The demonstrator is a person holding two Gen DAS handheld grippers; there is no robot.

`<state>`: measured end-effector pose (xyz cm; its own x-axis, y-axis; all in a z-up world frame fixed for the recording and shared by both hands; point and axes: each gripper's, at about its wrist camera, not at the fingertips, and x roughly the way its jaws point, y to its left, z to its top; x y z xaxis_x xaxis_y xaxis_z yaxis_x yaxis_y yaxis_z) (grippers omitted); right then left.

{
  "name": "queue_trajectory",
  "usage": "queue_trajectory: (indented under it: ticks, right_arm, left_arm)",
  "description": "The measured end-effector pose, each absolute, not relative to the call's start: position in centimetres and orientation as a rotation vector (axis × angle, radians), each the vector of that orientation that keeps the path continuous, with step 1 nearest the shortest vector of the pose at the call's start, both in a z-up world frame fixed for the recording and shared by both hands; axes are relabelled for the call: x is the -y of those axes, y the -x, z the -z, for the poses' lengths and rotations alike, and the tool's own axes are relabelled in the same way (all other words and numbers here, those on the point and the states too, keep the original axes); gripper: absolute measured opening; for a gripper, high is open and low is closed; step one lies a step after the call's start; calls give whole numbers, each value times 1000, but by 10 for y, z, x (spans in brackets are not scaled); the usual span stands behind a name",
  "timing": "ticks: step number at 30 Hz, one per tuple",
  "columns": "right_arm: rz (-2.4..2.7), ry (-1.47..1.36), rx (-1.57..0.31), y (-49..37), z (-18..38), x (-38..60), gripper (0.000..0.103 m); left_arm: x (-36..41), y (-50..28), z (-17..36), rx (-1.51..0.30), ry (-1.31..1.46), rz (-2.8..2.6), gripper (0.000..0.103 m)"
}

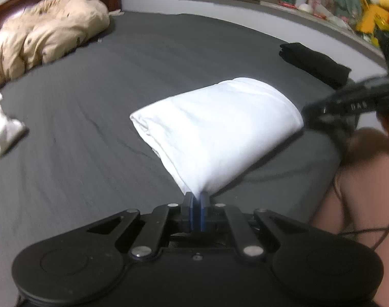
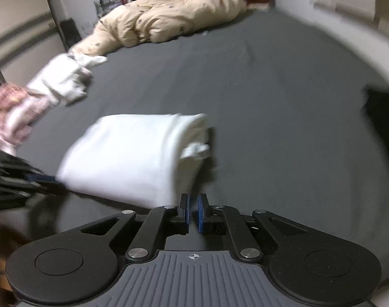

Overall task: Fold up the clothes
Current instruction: 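Grasp one end of the white shirt roll with the right tool while the left tool reaches the other end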

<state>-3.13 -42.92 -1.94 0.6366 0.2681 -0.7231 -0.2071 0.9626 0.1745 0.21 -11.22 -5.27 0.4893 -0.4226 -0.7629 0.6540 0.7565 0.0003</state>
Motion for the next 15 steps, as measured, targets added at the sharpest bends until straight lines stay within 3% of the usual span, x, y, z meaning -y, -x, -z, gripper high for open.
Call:
queue_trajectory:
  ticks: [5,11,15]
  right_arm:
    - [-383,199,-735,57,8,398,6]
    - [-510,570,-653,80,14,343,7]
    - [-543,597,-641,77,17,326,7]
  left_arm:
    - [130,35,43,-612,-611,675,11]
    - [151,50,52,-534,-869,700,20]
    - [162,59,64,-466,-1072,724,33]
